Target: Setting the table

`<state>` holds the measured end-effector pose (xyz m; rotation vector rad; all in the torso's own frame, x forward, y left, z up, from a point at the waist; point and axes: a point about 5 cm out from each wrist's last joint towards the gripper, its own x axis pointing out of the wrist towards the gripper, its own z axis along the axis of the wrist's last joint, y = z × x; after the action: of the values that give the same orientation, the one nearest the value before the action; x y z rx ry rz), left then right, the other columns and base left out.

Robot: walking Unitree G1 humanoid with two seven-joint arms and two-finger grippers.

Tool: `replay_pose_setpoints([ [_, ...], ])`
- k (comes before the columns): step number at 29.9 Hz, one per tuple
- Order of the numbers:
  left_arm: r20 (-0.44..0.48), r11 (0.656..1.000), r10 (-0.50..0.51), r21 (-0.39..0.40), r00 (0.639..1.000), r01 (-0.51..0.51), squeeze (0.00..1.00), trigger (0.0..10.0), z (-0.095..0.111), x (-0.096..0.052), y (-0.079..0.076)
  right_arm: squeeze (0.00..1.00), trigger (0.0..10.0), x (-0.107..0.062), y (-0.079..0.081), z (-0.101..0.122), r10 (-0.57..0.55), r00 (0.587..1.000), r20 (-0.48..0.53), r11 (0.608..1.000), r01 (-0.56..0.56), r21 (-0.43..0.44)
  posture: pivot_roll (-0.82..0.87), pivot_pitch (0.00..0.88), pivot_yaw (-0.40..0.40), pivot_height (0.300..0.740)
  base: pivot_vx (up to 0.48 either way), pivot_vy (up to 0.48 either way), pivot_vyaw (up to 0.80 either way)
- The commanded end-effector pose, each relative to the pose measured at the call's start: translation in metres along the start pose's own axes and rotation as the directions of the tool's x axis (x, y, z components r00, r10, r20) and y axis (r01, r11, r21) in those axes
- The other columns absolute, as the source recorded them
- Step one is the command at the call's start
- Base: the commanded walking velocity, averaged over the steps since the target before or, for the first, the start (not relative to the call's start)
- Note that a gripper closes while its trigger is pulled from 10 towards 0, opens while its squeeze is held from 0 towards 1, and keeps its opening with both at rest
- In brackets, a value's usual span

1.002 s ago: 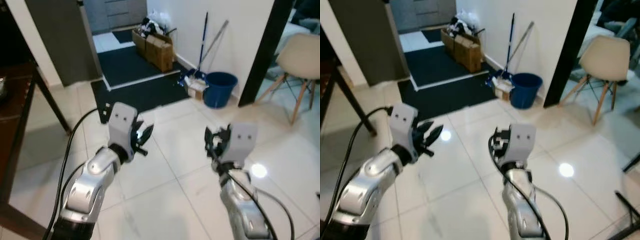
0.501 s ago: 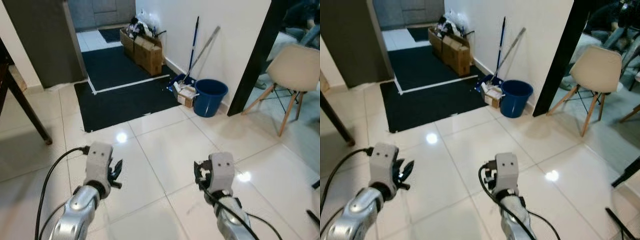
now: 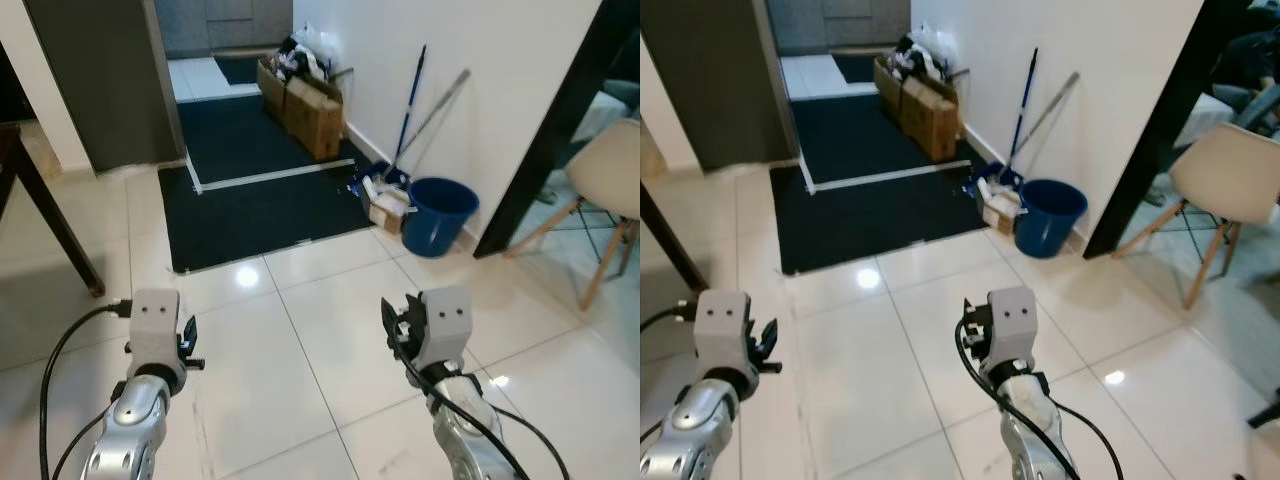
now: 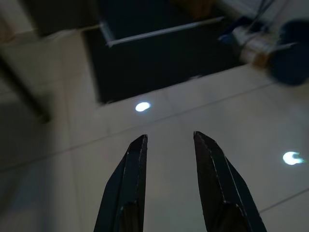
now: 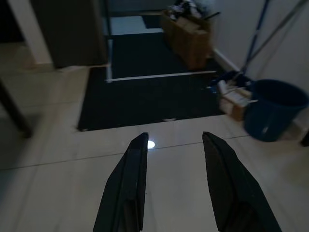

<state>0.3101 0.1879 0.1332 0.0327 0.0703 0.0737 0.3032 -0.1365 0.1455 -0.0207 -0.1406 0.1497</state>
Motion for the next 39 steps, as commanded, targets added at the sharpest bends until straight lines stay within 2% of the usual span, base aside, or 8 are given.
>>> replay_pose_setpoints([
  [1,-0.025,1.0,0.015,0.021,1.0,-0.015,0.0,10.0,-0.0086,-0.0029,0.0043,0.0,10.0,-0.0008,0.0007,0.0009,0.002,1.0,0.009,1.0,-0.002,0.006,0.06,0.099,0.056,0.74,0.48,0.0,0.51],
  [18,-0.009,0.999,0.015,0.032,1.0,-0.014,0.0,10.0,-0.0052,0.0015,0.0035,0.0,10.0,0.001,0.0029,0.0005,0.012,1.0,0.017,1.0,-0.012,0.017,0.07,0.097,0.065,0.74,0.48,0.0,0.69],
  [39,0.005,0.999,0.002,0.046,1.0,-0.003,0.0,10.0,-0.0008,0.0062,0.0024,0.0,10.0,0.0021,0.0059,0.0018,0.013,0.999,0.034,0.999,-0.014,0.045,0.07,0.099,0.079,0.74,0.48,0.0,0.0],
])
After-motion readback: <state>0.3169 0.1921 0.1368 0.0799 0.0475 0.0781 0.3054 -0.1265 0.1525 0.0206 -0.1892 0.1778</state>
